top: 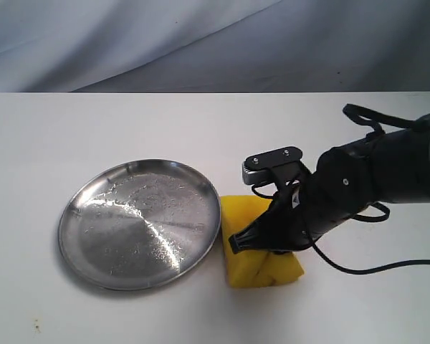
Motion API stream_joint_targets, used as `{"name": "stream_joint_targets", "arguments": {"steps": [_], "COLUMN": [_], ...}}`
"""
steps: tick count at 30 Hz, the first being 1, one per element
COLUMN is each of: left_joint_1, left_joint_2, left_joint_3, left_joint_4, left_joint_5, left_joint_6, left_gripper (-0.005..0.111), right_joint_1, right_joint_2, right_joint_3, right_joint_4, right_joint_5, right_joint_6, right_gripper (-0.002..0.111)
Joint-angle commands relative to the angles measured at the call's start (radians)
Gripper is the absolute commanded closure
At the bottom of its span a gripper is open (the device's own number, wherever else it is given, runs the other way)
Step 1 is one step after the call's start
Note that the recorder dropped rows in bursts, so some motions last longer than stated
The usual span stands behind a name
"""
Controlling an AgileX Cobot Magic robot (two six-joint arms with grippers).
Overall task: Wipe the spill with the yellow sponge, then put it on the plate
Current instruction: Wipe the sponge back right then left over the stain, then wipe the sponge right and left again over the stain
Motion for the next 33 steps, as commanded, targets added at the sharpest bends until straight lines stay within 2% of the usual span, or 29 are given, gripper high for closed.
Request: {"name": "stream_joint_targets", "arguments": {"steps": [1, 2, 5, 10, 12, 15, 18, 23, 29, 32, 33], "left_joint_1": [0.002, 0.002, 0.002, 0.002, 0.002, 0.002, 0.002, 0.002, 0.002, 0.002, 0.002], "left_joint_2": [-0.003, -0.003, -0.003, -0.003, -0.003, -0.003, -0.003, -0.003, -0.003, -0.003, -0.003], "left_joint_3": [-0.003, -0.003, -0.003, -0.003, -0.003, -0.003, -0.003, -0.003, -0.003, -0.003, -0.003], "left_joint_4": [-0.009, -0.009, -0.009, -0.009, -0.009, -0.009, -0.009, -0.009, -0.009, -0.009, -0.009], "left_joint_5": [-0.005, -0.005, -0.005, -0.005, -0.005, -0.005, -0.005, -0.005, -0.005, -0.005, -0.005], "left_joint_6": [-0.009, -0.009, -0.009, -0.009, -0.009, -0.009, -0.009, -0.009, -0.009, -0.009, -0.009], "left_gripper": [0.107, 0.107, 0.107, 0.107, 0.107, 0.107, 0.107, 0.107, 0.107, 0.107, 0.107], "right_joint_1": [0.007, -0.008, -0.14, -0.374, -0.41, -0.4, -0.335, -0.164, 0.005, -0.002, -0.04], "right_joint_2": [0.007, 0.007, 0.007, 0.007, 0.007, 0.007, 0.007, 0.007, 0.007, 0.007, 0.007], "right_joint_3": [0.006, 0.006, 0.006, 0.006, 0.006, 0.006, 0.006, 0.006, 0.006, 0.006, 0.006], "right_joint_4": [-0.036, -0.049, -0.127, -0.141, -0.145, -0.134, -0.07, 0.042, 0.047, -0.011, -0.045], "right_joint_5": [0.013, 0.003, -0.006, 0.079, 0.122, 0.148, 0.152, 0.146, 0.097, 0.047, 0.027], "right_joint_6": [0.001, 0.012, 0.08, 0.08, 0.078, 0.072, 0.013, -0.063, -0.081, -0.073, -0.034], "right_gripper": [0.108, 0.108, 0.108, 0.108, 0.108, 0.108, 0.108, 0.108, 0.108, 0.108, 0.108]}}
